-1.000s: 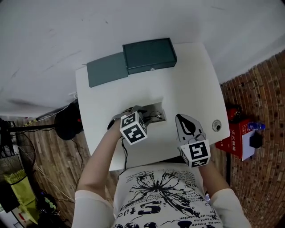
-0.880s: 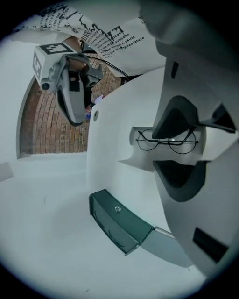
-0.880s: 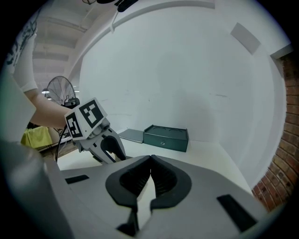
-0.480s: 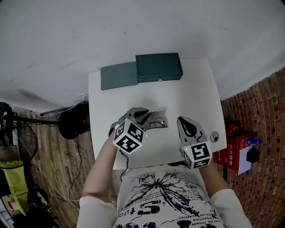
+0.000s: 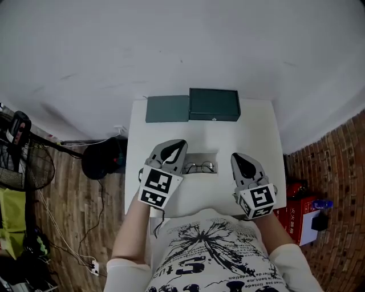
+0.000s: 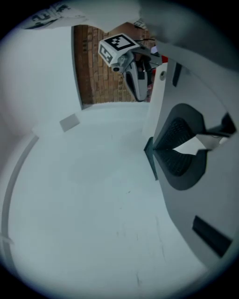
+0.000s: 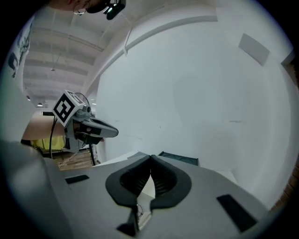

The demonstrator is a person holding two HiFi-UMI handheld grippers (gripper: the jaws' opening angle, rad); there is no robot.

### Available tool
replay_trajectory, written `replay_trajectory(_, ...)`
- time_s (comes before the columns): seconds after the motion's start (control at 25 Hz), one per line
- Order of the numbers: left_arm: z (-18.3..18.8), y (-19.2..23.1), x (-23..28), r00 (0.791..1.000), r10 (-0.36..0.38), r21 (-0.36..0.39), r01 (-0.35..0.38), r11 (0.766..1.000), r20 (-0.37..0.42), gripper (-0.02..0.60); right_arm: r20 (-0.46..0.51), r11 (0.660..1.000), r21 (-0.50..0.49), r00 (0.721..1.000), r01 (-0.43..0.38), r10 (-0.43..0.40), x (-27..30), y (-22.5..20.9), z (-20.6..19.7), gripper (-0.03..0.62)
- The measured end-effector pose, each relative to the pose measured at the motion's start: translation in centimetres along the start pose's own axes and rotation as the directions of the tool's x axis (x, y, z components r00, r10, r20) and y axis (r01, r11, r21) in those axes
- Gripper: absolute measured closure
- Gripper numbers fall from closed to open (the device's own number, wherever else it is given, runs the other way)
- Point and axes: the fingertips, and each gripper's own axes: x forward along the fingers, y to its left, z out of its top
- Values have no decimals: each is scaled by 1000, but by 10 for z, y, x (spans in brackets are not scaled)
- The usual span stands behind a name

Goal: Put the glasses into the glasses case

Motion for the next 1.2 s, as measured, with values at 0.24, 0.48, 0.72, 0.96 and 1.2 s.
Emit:
replay_trajectory(0.24, 23, 11, -45, 977, 129, -109, -112, 988, 169, 568, 75, 1000, -2, 997, 8, -8, -16, -3, 23, 579)
replay_trajectory(0.48, 22, 5, -77, 949, 175, -132, -144, 981, 261, 568, 131, 999, -38, 991, 15, -10, -28, -3, 43, 580)
replay_trajectory(0.72, 17, 1, -75, 967, 151, -112, -130, 985, 204, 568, 137, 997, -78, 990, 18, -7, -31, -1, 48, 580)
replay_trajectory(0.96, 20, 4, -72, 965, 158, -109, -138, 984, 208, 568, 134, 997, -72, 991, 15, -5, -28, 1, 48, 580)
replay_trajectory(1.2, 23, 2, -70, 966, 158, -86, -143, 986, 205, 568, 132, 998, -63, 991, -7, 15, -30, 5, 47, 580)
